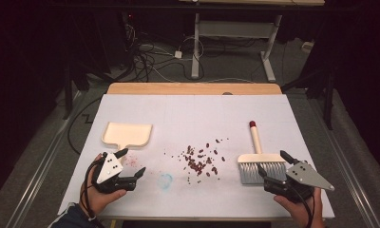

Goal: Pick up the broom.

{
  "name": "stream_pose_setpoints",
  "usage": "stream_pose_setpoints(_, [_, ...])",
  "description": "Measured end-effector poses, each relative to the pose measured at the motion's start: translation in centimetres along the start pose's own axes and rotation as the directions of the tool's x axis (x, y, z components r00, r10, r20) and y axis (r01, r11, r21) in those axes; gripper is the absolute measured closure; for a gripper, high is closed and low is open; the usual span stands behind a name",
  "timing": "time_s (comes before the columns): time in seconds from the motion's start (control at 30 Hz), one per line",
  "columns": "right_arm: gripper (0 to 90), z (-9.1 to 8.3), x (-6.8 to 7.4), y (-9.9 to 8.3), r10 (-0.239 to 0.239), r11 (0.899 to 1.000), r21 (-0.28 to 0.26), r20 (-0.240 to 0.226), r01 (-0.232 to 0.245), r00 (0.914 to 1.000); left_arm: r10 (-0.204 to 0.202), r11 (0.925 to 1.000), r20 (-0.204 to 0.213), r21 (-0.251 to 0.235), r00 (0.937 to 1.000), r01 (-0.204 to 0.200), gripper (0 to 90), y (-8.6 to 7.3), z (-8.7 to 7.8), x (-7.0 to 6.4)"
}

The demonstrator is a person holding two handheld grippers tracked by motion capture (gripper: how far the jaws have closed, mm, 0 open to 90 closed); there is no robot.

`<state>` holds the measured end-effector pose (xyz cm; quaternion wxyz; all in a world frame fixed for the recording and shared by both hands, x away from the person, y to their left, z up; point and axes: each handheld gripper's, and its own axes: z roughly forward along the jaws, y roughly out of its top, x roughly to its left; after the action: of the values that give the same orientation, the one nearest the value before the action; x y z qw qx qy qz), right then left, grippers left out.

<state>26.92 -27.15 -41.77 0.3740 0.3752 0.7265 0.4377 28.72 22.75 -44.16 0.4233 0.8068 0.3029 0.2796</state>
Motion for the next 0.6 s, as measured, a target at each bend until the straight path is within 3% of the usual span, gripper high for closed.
stream_pose_setpoints(0.13, [19.1, 0.4, 0.2, -0.2, -0.016, 0.999, 0.049, -0.033, 0.018, 0.9993, -0.001, 0.9999, -0.002, 0.014, 1.0000, 0.001, 16.3, -0.2, -0.1, -0.1])
stream_pose_setpoints(0.23, [20.3, 0.9, 0.4, -0.3, -0.030, 0.995, 0.093, -0.009, 0.030, 0.9995, -0.004, 0.9997, -0.001, 0.024, 1.0000, 0.004, 16.3, -0.4, 0.0, 0.0])
stream_pose_setpoints(0.33, [21.8, 1.7, 0.0, 0.2, -0.010, 0.990, 0.140, -0.015, 0.012, 0.9998, -0.012, 0.9996, 0.001, 0.027, 0.9999, 0.012, 16.3, -0.7, -0.2, 0.1])
stream_pose_setpoints(0.4, [22.6, 2.3, -0.4, 0.8, -0.003, 0.986, 0.166, 0.006, 0.002, 1.0000, -0.008, 0.9993, -0.004, 0.036, 1.0000, 0.008, 16.3, -0.8, -0.4, 0.0])
stream_pose_setpoints(0.47, [24.4, 3.0, -0.9, 1.4, 0.016, 0.979, 0.205, 0.014, -0.019, 0.9998, -0.024, 0.9990, -0.002, 0.036, 0.9997, 0.024, 16.3, -0.8, -0.6, -0.1])
stream_pose_setpoints(0.53, [24.6, 4.0, -1.5, 2.0, 0.059, 0.966, 0.251, 0.011, -0.060, 0.9982, -0.007, 0.9996, -0.008, 0.028, 0.9999, 0.007, 16.3, -0.8, -0.8, -0.2])
stream_pose_setpoints(0.6, [26.2, 5.0, -2.1, 2.6, 0.074, 0.953, 0.294, 0.009, -0.073, 0.9972, -0.002, 0.9992, -0.004, 0.041, 1.0000, 0.002, 16.3, -0.9, -0.7, -0.4])
